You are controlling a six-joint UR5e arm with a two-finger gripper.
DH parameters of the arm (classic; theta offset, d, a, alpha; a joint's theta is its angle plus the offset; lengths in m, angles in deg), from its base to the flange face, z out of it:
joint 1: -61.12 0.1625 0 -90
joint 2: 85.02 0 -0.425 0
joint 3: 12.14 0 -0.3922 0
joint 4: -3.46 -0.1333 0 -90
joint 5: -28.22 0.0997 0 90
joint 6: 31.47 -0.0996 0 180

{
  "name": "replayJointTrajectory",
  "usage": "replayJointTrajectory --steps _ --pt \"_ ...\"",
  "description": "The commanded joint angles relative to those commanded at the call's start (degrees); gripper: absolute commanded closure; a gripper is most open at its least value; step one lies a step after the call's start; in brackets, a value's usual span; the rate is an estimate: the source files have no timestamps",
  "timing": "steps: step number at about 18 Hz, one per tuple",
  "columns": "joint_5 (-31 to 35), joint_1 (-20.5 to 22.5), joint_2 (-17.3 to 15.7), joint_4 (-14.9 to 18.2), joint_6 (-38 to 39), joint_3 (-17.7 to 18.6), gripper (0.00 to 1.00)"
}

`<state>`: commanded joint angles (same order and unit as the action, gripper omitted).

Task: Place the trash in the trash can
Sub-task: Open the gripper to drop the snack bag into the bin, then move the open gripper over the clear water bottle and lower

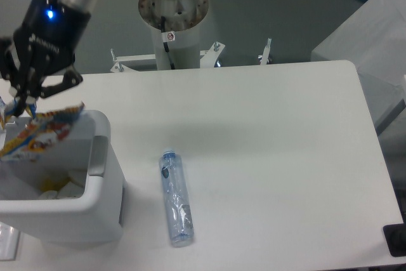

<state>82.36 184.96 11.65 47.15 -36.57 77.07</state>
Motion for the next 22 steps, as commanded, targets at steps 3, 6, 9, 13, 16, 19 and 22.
replayJointTrajectory --steps 3,6,9,13,16,19,22 --pt "0.35 0.0 1.75 0.0 0.0 -1.04 0.21" --pt "0.44 0.09 1.85 0.09 0.44 -1.49 0.02" --pt "1.31 0.7 1.76 0.26 0.88 -1.41 0.0" --pt "10.52 5.26 1.85 0.44 1.14 -0.7 0.0" --pt "17.47 7.12 2.29 0.53 2.54 -0.18 0.0" --pt "20.04 8.87 4.04 0.26 5.8 2.2 0.0" --pt "21.0 9.75 8.17 0.35 5.71 2.11 0.0"
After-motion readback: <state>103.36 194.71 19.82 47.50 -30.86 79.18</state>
